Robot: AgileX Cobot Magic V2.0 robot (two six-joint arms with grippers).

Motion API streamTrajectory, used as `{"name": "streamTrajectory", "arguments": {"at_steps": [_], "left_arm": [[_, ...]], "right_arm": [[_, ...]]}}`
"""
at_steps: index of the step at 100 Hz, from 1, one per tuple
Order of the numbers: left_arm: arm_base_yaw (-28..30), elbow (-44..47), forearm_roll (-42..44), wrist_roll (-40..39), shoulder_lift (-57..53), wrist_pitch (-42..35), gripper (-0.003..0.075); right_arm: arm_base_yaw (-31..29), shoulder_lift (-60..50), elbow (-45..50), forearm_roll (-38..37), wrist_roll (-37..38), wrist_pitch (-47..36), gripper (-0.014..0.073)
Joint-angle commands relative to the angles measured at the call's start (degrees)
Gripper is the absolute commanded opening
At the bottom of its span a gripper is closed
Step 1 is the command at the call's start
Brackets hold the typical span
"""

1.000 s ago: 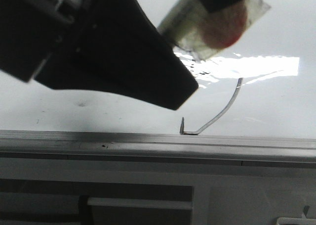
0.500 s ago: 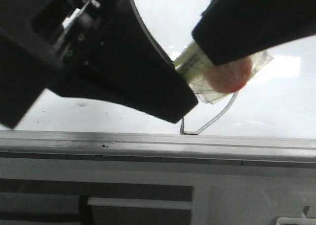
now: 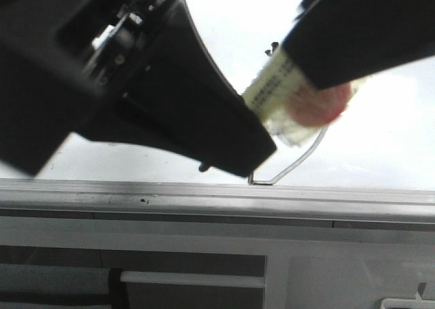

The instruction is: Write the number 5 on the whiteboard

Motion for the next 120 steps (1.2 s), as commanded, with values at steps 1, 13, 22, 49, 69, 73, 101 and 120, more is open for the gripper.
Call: {"name": "streamTrajectory", "arguments": {"at_steps": [1, 13, 22, 49, 69, 73, 101, 120], "left_arm": [[0.3, -1.5, -3.0, -5.0, -0.8, -7.7, -0.0020], [0.3, -0.2, -4.5, -11.9, -0.6, -16.7, -0.0020], [0.3, 1.4, -6.1, -17.9, -0.2, -25.2, -0.0020], [0.3, 5.8, -14.8, -22.4, 4.6, -40.3, -0.0020], [0.3, 5.6, -18.3, -22.4, 9.2, -44.1, -0.0020], [0.3, 5.6, -18.8, -22.4, 9.6, -44.1, -0.0020], [0.3, 5.6, -20.6, -22.4, 10.4, -45.6, -0.0013], [0.3, 5.6, -22.9, -22.4, 10.4, -45.8, 0.0220]], "right_arm": [[0.1, -3.7, -3.7, -2.2, -0.4, 0.7, 0.0490], [0.1, -8.8, -5.9, -5.4, -0.4, 3.8, 0.0488], [0.1, -12.7, -6.5, -7.6, 0.7, 4.6, 0.0372], [0.1, -23.6, -6.4, -12.9, 8.1, 12.8, -0.0062], [0.1, -27.8, -6.4, -12.9, 10.2, 17.2, -0.0062], [0.1, -28.1, -6.4, -12.9, 10.2, 17.5, -0.0062], [0.1, -28.4, -6.4, -12.6, 10.2, 17.8, -0.0062], [0.1, -28.4, -6.4, -12.6, 10.2, 17.7, -0.0062]]}}
